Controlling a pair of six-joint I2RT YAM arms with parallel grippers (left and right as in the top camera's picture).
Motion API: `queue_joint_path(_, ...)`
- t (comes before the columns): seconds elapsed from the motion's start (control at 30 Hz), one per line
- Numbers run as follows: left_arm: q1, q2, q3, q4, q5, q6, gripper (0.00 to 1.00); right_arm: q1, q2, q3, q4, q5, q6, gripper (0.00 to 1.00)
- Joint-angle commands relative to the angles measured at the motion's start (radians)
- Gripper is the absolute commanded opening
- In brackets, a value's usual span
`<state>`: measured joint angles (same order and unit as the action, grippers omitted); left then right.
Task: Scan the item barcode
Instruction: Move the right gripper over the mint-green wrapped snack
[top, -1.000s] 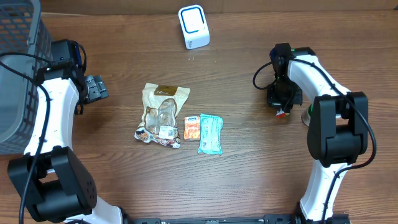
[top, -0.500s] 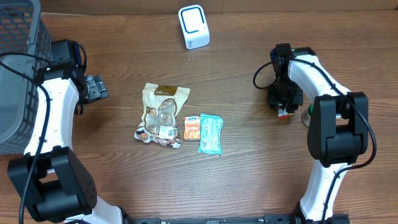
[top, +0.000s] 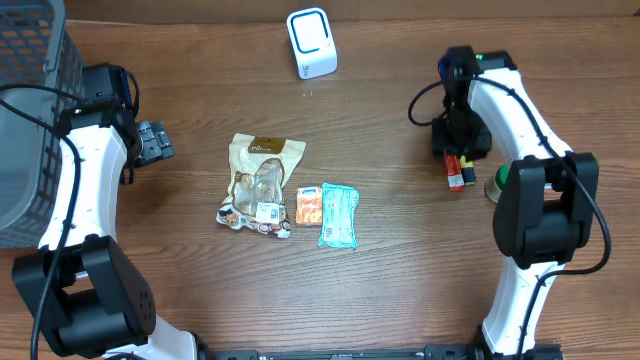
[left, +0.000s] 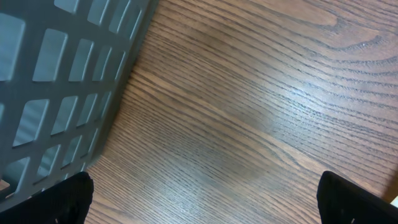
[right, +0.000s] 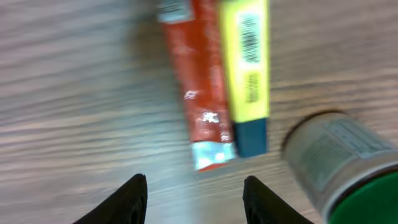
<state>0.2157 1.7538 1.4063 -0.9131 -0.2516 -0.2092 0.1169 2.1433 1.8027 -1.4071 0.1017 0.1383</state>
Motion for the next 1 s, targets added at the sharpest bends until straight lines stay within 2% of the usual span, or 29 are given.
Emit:
queue_joint_path(0.0,-0.006,-0.015,0.016,0.001,-0.010,0.004,1.00,0.047,-0.006,0.045,-0.015,-0.215,-0.064,0.49)
queue_joint_path(0.13,-0.006,-0.015,0.016,0.001,-0.010,0.004,1.00,0.092,-0.007,0.043,-0.024,-0.396,-0.068,0.45)
queue_joint_path(0.27,-0.006,-0.015,0.016,0.001,-0.010,0.004,1.00,0.157,-0.007,0.036,-0.029,-0.478,-0.066,0.45)
queue_joint_path(0.6,-0.006,-0.015,0.016,0.001,-0.010,0.004,1.00,0.320,-0.007,-0.014,0.006,-0.472,-0.017,0.47)
queue_joint_path(0.83,-0.006,-0.015,0.016,0.001,-0.010,0.004,1.00,0.382,-0.006,-0.114,0.140,-0.232,0.152,0.48)
queue_joint_path(0.97,-0.006,-0.015,0.016,0.001,-0.010,0.004,1.00,0.411,-0.006,-0.193,0.222,-0.225,0.158,0.48)
